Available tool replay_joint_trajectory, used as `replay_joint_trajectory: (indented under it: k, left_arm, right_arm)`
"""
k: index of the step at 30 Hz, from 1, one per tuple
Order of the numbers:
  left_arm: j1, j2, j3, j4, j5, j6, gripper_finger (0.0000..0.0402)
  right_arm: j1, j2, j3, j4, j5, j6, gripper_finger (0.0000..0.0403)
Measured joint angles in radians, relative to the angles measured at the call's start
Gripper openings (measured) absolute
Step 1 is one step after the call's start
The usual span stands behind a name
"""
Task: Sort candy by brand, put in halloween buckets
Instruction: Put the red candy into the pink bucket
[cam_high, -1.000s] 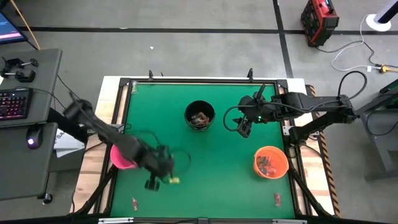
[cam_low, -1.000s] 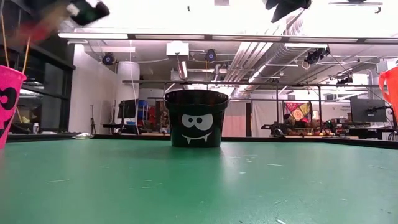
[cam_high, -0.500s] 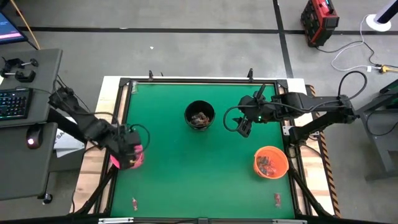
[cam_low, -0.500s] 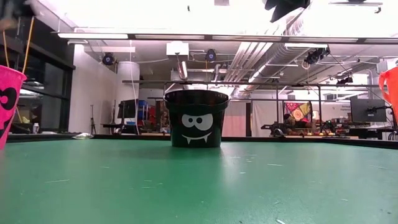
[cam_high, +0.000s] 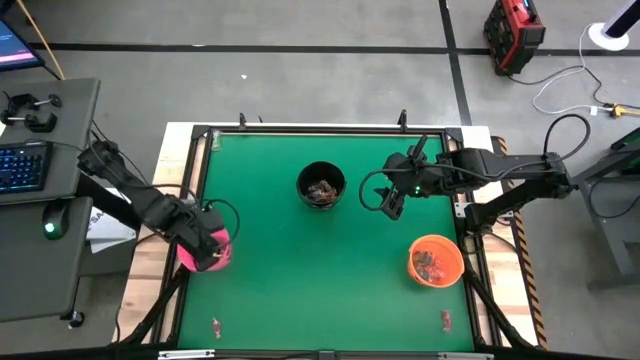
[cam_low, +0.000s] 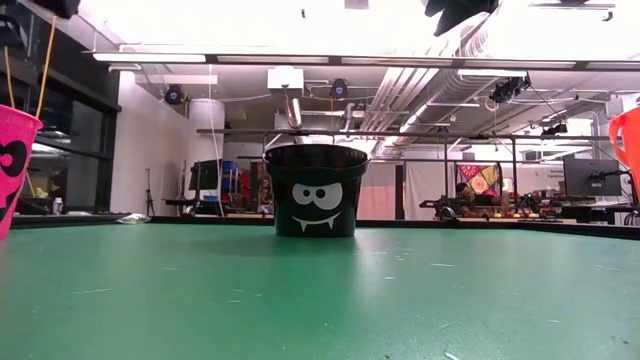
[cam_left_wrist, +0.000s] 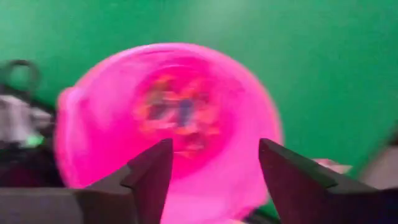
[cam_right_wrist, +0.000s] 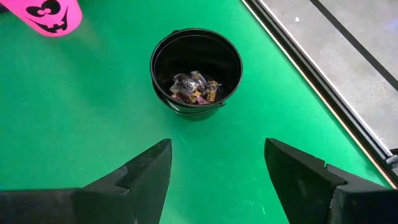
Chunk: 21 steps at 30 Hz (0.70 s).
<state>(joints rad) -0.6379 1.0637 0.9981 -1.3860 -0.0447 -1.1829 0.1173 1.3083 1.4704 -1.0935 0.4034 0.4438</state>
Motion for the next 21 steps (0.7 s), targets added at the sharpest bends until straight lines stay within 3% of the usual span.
replay_joint_trajectory:
  k: [5, 8, 15, 21]
  left_arm:
    - [0.009, 0.015, 0.060, 0.238, -0.017, -0.062, 0.0244]
    - [-0.010, 0.099, 0.099, 0.330, -0.003, -0.027, 0.0241]
    - [-0.182, 0.475, 0.252, 0.338, 0.245, 0.354, 0.0229]
    - [-0.338, 0.717, 0.338, 0.338, 0.255, 0.649, 0.0227]
  right_arm:
    - [0.000, 0.000, 0.000, 0.001, 0.002, 0.000, 0.0250]
    - [0.000, 0.000, 0.000, 0.001, 0.008, -0.002, 0.0250]
    - [0.000, 0.000, 0.000, 0.000, 0.008, -0.019, 0.0250]
    - [0.000, 0.000, 0.000, 0.000, 0.009, -0.038, 0.0250]
